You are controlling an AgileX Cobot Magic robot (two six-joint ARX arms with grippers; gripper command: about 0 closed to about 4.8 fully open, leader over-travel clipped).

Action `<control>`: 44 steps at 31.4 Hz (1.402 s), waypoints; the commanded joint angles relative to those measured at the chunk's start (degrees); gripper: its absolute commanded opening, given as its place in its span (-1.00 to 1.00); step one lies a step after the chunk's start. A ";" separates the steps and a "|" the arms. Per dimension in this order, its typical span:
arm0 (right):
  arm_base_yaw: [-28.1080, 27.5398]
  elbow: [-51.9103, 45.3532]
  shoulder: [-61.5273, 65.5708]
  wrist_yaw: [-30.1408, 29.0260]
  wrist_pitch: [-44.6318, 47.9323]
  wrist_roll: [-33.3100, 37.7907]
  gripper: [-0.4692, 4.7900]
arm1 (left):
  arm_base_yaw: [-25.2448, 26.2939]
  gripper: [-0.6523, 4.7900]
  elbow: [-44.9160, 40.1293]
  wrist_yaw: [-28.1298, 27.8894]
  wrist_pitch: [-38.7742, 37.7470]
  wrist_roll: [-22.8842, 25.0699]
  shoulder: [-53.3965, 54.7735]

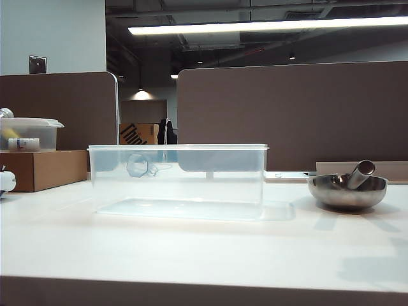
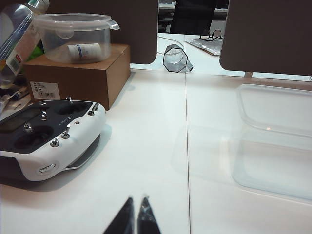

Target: Pick up the metal ice scoop from the table and place it inside the transparent plastic box.

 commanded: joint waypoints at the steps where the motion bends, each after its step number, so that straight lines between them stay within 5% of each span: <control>1: 0.09 -0.26 0.04 -0.13 1.01 0.24 -0.82 | 0.00 -0.68 -0.02 0.09 0.44 0.02 0.02; 17: 0.09 -0.26 0.04 -0.15 1.05 1.25 -0.82 | -2.16 -0.68 -0.02 -0.39 0.44 0.02 0.02; 22: 0.09 -0.26 0.04 -0.15 1.07 5.11 -0.82 | -12.68 -0.68 -0.02 -0.35 0.44 0.02 0.04; 31: 0.11 0.00 0.04 -0.22 0.85 11.32 -0.82 | -40.83 -0.68 -0.02 0.85 0.59 0.02 1.07; 40: 0.07 8.39 0.04 -3.34 -11.43 30.77 -0.82 | -43.89 -0.68 -0.02 3.76 -0.13 0.02 6.69; 44: 0.07 18.97 1.57 -3.34 -20.35 31.82 -0.82 | -43.89 -0.68 -0.02 3.76 -0.35 0.02 6.67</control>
